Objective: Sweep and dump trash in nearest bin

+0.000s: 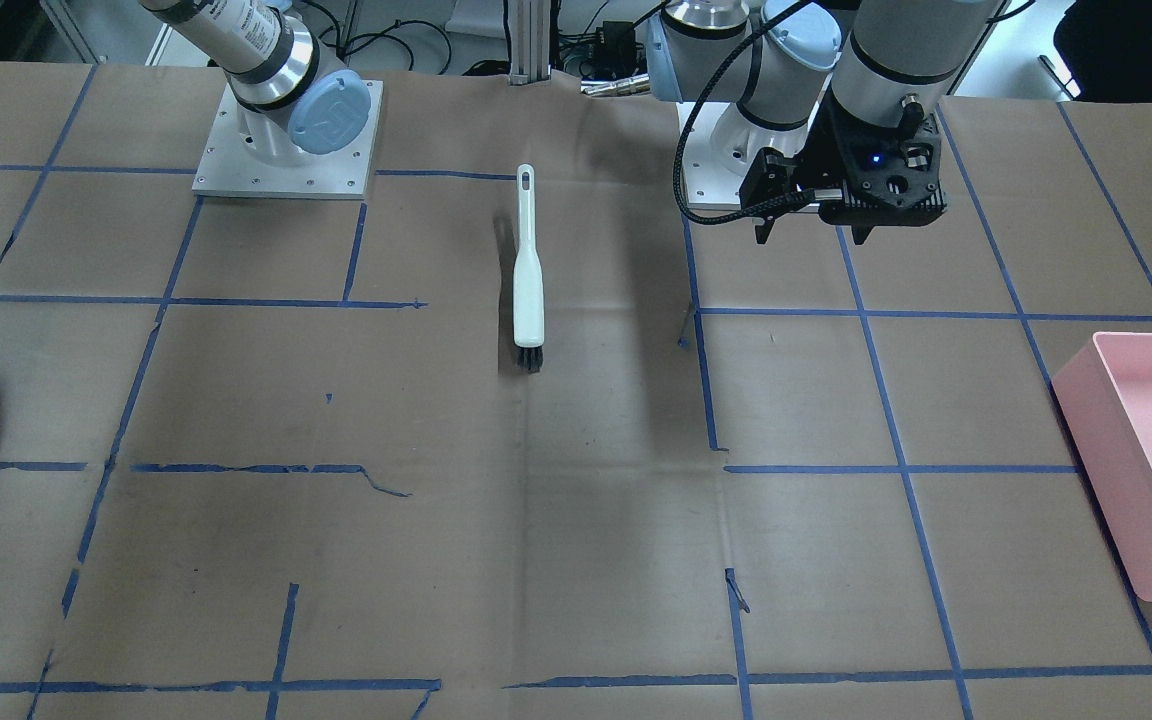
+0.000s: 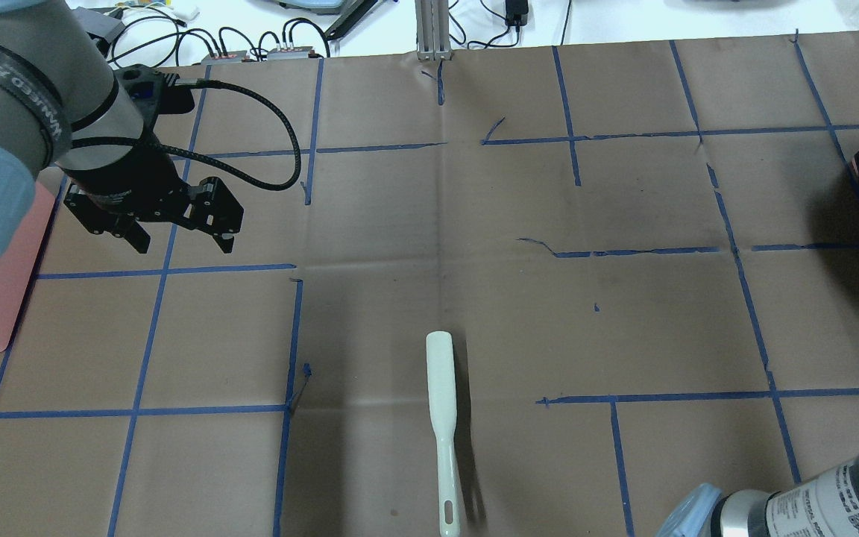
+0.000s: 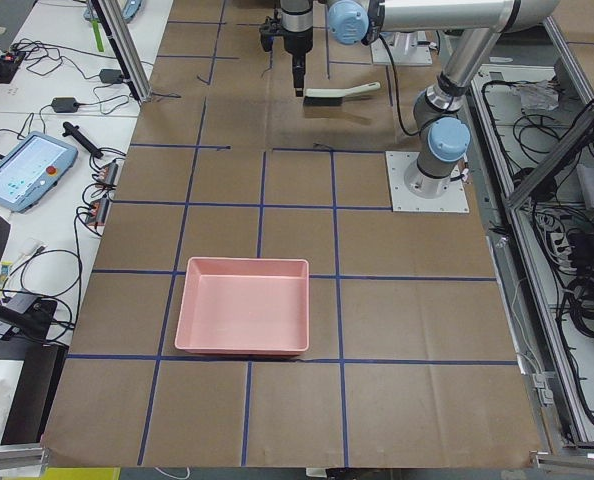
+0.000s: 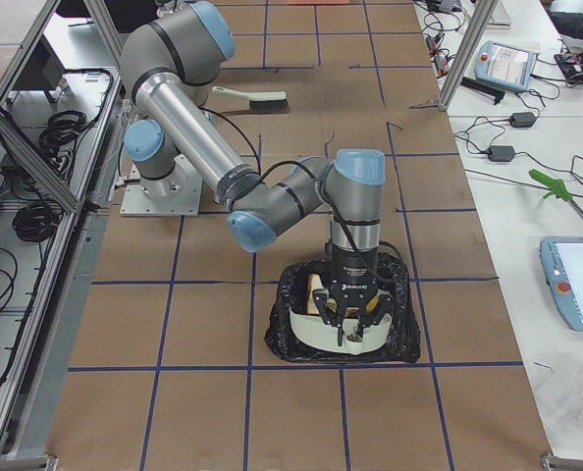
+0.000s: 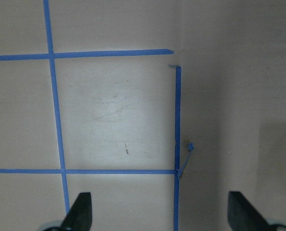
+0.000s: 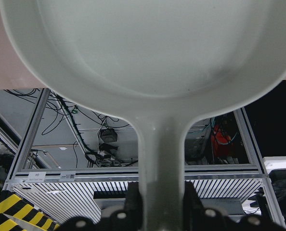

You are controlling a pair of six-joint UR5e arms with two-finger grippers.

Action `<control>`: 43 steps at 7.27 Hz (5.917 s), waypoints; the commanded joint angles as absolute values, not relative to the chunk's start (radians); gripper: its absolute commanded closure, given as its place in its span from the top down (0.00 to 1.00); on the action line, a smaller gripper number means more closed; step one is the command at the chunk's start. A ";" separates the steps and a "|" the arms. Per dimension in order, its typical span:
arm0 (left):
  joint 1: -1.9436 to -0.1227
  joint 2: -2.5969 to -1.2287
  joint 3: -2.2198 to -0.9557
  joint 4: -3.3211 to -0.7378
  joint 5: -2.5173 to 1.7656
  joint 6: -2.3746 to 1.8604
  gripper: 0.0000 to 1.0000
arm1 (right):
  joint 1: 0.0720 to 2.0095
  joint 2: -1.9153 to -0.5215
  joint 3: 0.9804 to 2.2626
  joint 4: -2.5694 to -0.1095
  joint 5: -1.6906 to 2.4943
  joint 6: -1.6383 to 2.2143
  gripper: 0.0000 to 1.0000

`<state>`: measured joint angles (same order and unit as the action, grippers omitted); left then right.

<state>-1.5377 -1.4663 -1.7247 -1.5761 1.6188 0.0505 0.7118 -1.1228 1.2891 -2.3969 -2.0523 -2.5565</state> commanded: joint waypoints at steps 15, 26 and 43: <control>-1.542 -1.410 -1.738 -1.591 1.615 0.052 0.99 | 1.102 -1.391 1.468 -2.126 -1.849 -1.965 0.01; -1.542 -1.402 -1.744 -1.580 1.611 0.051 0.99 | 1.785 -1.215 1.500 -2.060 -1.637 -0.201 0.02; -1.542 -1.411 -1.746 -1.577 1.611 0.041 0.99 | 1.968 -1.017 1.493 -2.042 -1.580 0.357 0.06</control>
<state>-1.5416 -1.4102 -1.7450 -1.5769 1.6107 0.0416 1.9674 -1.0254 1.4926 -2.0412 -1.5770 0.3538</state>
